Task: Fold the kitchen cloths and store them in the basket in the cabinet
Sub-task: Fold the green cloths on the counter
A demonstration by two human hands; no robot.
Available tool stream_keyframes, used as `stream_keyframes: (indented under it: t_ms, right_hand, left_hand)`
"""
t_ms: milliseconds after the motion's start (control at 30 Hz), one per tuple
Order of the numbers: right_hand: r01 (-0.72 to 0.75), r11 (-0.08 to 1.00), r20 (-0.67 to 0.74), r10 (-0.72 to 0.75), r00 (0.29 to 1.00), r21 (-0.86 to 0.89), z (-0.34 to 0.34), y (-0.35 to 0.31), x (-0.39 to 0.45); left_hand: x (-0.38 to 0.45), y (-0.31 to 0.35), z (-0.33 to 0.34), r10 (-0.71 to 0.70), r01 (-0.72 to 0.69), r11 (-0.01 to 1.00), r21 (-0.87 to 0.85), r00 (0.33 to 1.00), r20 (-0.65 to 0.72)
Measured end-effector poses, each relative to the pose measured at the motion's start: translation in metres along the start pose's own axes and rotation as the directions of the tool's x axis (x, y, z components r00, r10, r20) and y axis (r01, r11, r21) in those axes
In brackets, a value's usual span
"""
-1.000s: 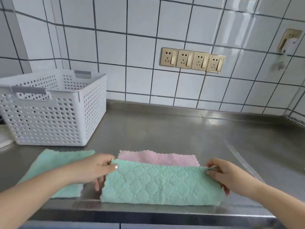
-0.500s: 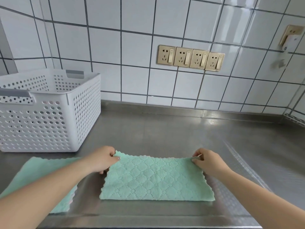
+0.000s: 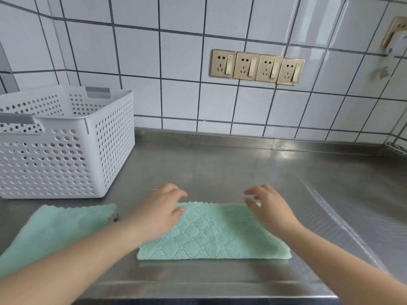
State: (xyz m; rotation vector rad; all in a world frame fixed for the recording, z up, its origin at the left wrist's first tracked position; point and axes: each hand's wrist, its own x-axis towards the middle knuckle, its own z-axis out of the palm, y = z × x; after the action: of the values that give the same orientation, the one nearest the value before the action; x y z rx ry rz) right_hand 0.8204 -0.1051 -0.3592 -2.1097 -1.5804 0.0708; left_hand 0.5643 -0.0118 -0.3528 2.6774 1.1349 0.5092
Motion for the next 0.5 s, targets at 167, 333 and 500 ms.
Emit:
stream_keyframes:
  t_ms: [167,333,500]
  right_hand:
    - [0.236,0.957,0.267,-0.187,0.945,-0.165,0.050,-0.052,-0.022]
    - [0.239,0.936,0.301,-0.158,0.941,-0.257,0.055,-0.036,-0.025]
    - [0.172,0.940,0.343,-0.064,0.937,-0.294,0.044,-0.025,-0.021]
  left_hand:
    - [-0.006,0.047,0.045,0.116,-0.135,0.987,0.089,0.976,0.186]
    - [-0.009,0.027,0.059,0.028,-0.081,0.976,0.200,0.967,0.254]
    - [-0.004,0.009,0.052,-0.088,0.027,0.974,0.224,0.959,0.270]
